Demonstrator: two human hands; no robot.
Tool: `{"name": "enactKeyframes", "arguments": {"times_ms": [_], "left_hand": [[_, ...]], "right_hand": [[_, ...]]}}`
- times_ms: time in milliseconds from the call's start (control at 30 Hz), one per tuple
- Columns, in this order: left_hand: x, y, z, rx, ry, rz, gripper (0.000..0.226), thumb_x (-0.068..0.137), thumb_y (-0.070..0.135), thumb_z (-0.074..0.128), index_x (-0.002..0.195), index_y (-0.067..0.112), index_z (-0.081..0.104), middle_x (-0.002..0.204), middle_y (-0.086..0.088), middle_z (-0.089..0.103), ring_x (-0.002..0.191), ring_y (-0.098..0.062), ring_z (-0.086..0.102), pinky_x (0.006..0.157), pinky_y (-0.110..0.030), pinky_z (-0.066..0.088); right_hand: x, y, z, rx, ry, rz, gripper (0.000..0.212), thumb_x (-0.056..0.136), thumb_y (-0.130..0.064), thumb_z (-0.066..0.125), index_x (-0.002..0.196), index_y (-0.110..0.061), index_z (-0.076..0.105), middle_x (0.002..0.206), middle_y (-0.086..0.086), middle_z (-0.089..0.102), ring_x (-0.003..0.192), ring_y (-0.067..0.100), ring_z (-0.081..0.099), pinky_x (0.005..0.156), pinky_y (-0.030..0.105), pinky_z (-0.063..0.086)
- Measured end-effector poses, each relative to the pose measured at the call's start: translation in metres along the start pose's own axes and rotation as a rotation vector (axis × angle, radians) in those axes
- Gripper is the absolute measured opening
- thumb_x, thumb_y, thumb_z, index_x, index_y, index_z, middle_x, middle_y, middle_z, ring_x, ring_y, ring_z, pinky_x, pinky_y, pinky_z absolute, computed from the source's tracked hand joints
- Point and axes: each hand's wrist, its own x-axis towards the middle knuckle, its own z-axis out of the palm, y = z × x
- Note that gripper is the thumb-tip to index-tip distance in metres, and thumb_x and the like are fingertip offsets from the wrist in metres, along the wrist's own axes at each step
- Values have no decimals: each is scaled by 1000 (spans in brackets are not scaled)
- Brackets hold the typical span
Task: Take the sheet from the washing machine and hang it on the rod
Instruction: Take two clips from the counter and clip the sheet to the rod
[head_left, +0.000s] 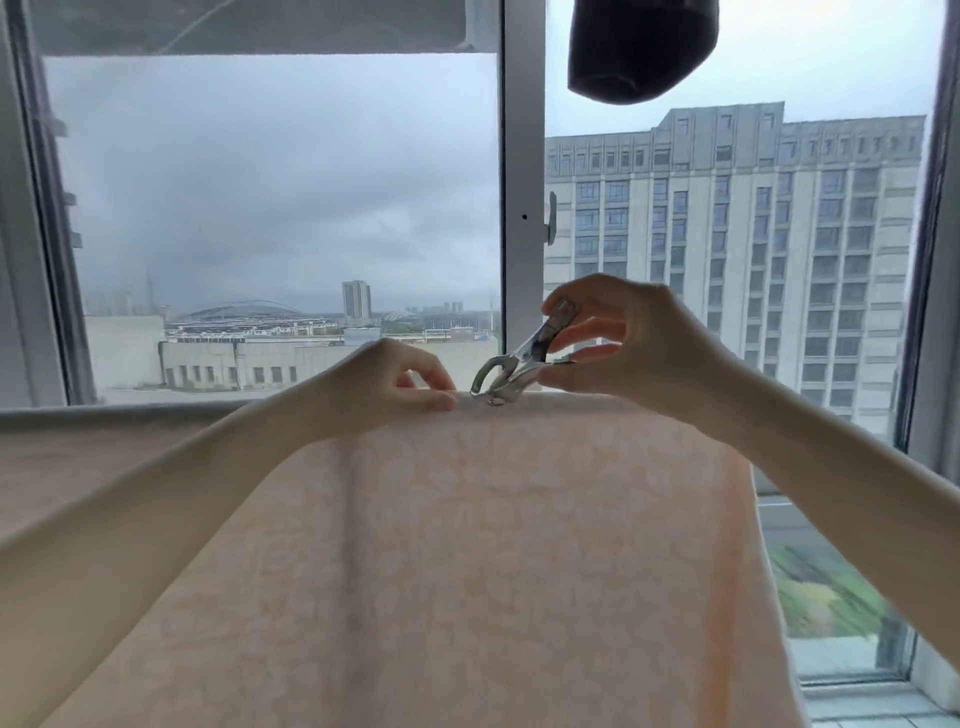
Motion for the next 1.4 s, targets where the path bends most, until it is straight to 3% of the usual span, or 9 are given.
{"name": "enactKeyframes", "arguments": {"times_ms": [100, 200, 333, 500, 700, 833, 1000, 1233, 1400], "left_hand": [[-6, -7, -6, 48, -8, -12, 3, 84, 28, 71, 86, 25, 72, 62, 30, 61, 59, 7, 53, 57, -8, 36], [-9, -12, -9, 68, -6, -7, 6, 82, 31, 73, 88, 31, 72, 78, 30, 66, 78, 11, 59, 68, -4, 38], [-9, -12, -2, 96, 16, 11, 14, 76, 33, 79, 86, 33, 69, 78, 22, 67, 79, 11, 59, 70, -3, 37], [-10, -9, 0, 129, 23, 29, 13, 77, 31, 78, 84, 33, 67, 78, 22, 66, 77, 11, 58, 68, -3, 37], [-12, -9, 1, 106, 42, 30, 9, 77, 29, 77, 83, 29, 70, 74, 18, 67, 74, 4, 60, 65, -8, 40], [-14, -8, 1, 159, 38, 27, 12, 78, 31, 76, 85, 35, 68, 76, 21, 66, 75, 5, 60, 65, -9, 38], [-18, -12, 6, 300, 93, 28, 24, 76, 38, 76, 99, 36, 69, 83, 23, 65, 81, 0, 60, 74, -29, 48], [-29, -10, 16, 393, 204, 95, 30, 79, 36, 74, 108, 34, 65, 91, 21, 61, 81, -7, 61, 77, -37, 52], [-44, -11, 14, 419, 261, 113, 43, 81, 30, 74, 122, 23, 63, 111, 10, 65, 96, -13, 63, 84, -38, 53]], "right_hand": [[7, -8, 3, -113, -74, -23, 60, 47, -42, 86, 101, -23, 68, 91, -5, 74, 88, 6, 70, 86, 33, 57], [14, -13, -1, -121, -130, -8, 64, 44, -34, 83, 103, -14, 71, 89, -4, 76, 84, 6, 72, 86, 25, 56], [22, -24, -9, -214, -92, 28, 69, 40, -32, 82, 105, -12, 72, 91, -3, 75, 77, 1, 71, 79, 15, 54], [26, -24, 0, -399, -126, 64, 74, 36, -43, 80, 103, -15, 74, 94, -1, 75, 83, 7, 70, 91, 29, 54], [29, -16, 9, -432, -174, 73, 70, 40, -46, 81, 103, -17, 74, 92, -3, 75, 84, 11, 71, 88, 33, 56], [27, -11, 12, -478, -226, 51, 70, 55, -36, 87, 117, -13, 66, 101, 0, 73, 92, 16, 68, 90, 37, 54], [19, -7, 12, -502, -224, 22, 82, 66, -33, 83, 138, -14, 47, 126, 0, 61, 96, 12, 63, 88, 25, 49], [-4, -5, 20, -520, -193, -26, 92, 73, -38, 79, 148, -21, 28, 137, 5, 51, 117, 17, 54, 98, 35, 47], [-14, -14, 20, -593, -115, -95, 83, 82, -32, 73, 149, -20, 27, 148, 2, 39, 132, 17, 40, 100, 21, 27]]}}
